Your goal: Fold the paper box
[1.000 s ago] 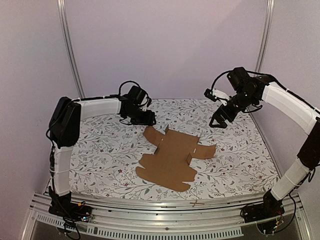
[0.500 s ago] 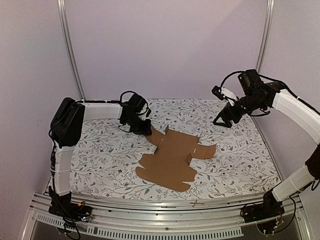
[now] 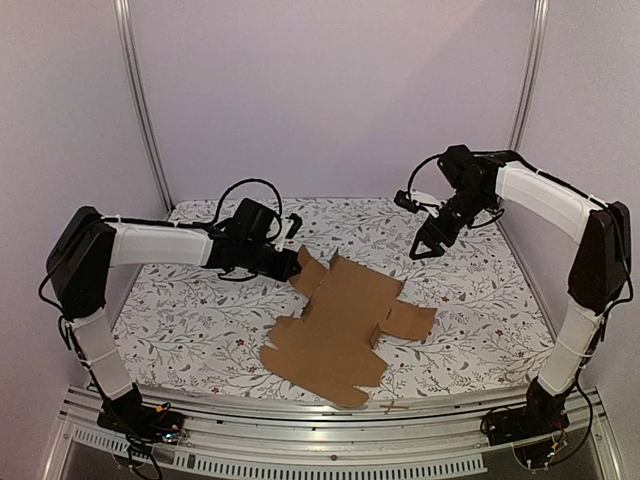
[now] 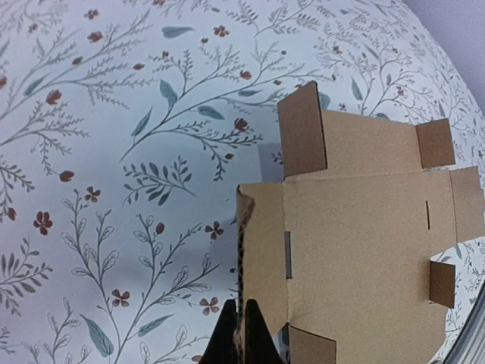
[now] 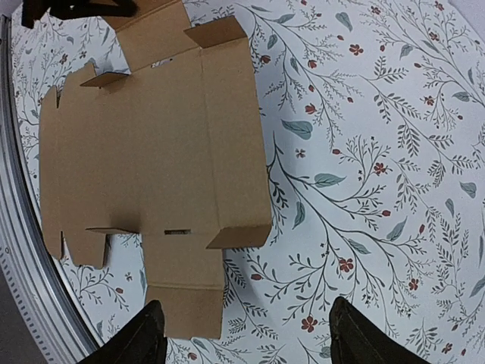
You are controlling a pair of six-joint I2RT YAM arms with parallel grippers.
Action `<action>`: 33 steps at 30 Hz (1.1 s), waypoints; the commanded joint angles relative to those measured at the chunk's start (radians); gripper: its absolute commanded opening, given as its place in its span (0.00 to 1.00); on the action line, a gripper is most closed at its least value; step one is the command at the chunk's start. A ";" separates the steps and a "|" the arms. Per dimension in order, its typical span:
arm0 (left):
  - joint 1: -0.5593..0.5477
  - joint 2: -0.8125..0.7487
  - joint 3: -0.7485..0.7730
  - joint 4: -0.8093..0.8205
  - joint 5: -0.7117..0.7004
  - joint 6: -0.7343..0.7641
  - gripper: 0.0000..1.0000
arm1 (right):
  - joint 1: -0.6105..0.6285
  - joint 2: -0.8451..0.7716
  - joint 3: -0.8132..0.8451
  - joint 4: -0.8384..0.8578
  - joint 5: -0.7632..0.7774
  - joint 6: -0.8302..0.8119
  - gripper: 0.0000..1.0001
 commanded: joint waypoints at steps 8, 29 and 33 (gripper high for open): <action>-0.112 -0.237 -0.344 0.533 -0.093 0.111 0.00 | 0.084 0.263 0.290 -0.239 -0.143 -0.026 0.75; -0.136 -0.279 -0.391 0.569 -0.150 0.112 0.00 | 0.157 0.354 0.377 -0.276 -0.077 0.054 0.14; -0.137 -0.244 -0.370 0.540 -0.150 0.096 0.00 | 0.221 0.324 0.342 -0.205 0.091 0.050 0.06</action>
